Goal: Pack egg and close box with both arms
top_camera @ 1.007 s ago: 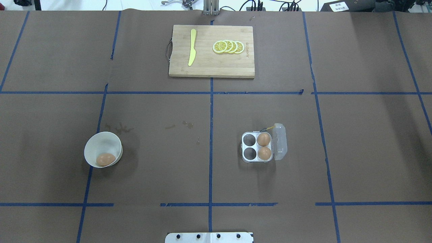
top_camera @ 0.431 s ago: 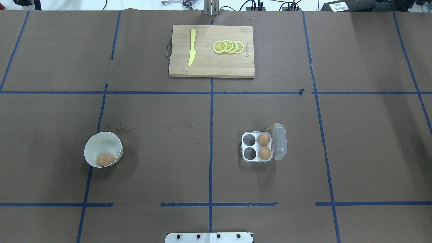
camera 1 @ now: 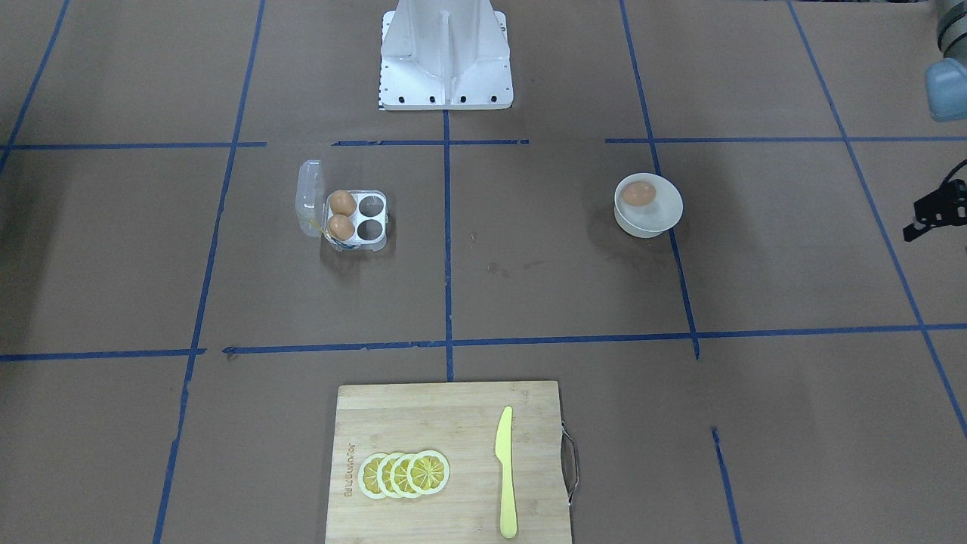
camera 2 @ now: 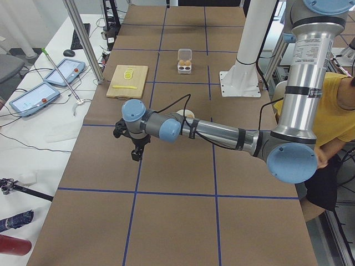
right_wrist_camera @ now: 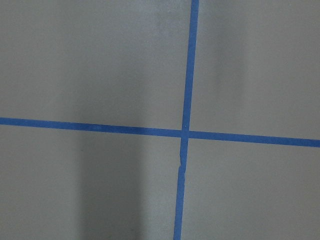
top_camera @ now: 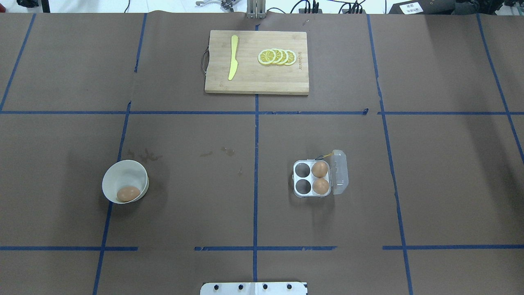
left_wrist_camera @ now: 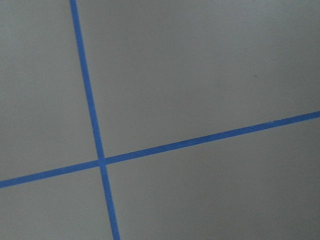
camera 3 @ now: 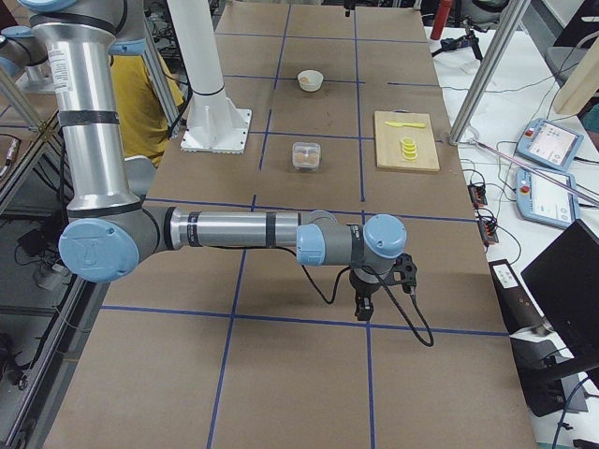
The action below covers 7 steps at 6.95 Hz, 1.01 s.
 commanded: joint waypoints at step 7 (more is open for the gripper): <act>-0.12 -0.13 13.38 2.86 -3.42 -4.06 1.00 | 0.80 -8.89 32.90 -5.64 1.94 -4.92 0.79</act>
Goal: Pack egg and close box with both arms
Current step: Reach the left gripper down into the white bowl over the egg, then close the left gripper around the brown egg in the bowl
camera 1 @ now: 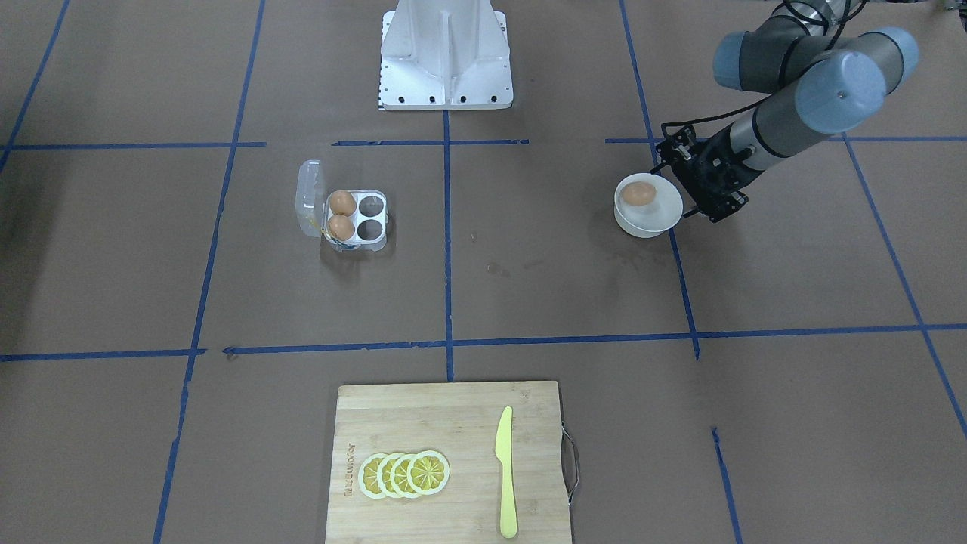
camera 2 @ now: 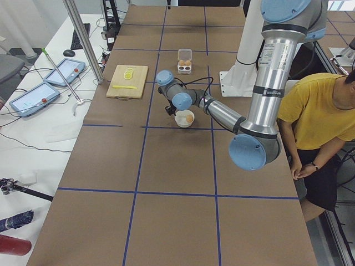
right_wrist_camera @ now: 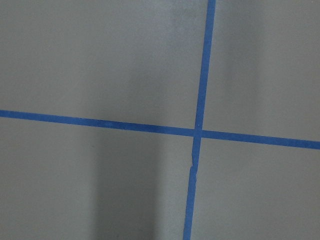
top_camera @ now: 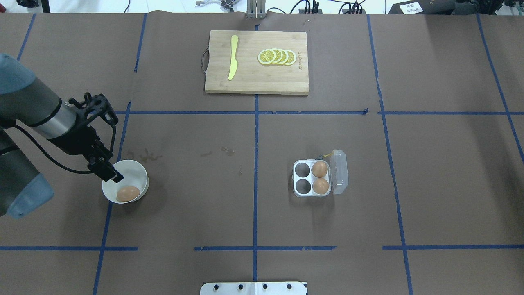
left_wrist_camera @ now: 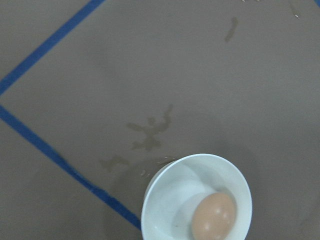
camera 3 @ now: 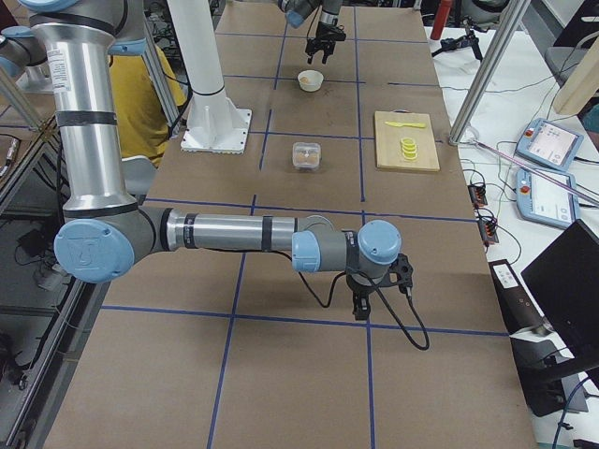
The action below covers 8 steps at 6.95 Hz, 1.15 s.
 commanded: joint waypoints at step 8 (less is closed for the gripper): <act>0.47 -0.03 10.09 0.01 -1.36 -5.67 1.00 | 6.86 1.37 3.76 -2.42 9.04 0.53 0.66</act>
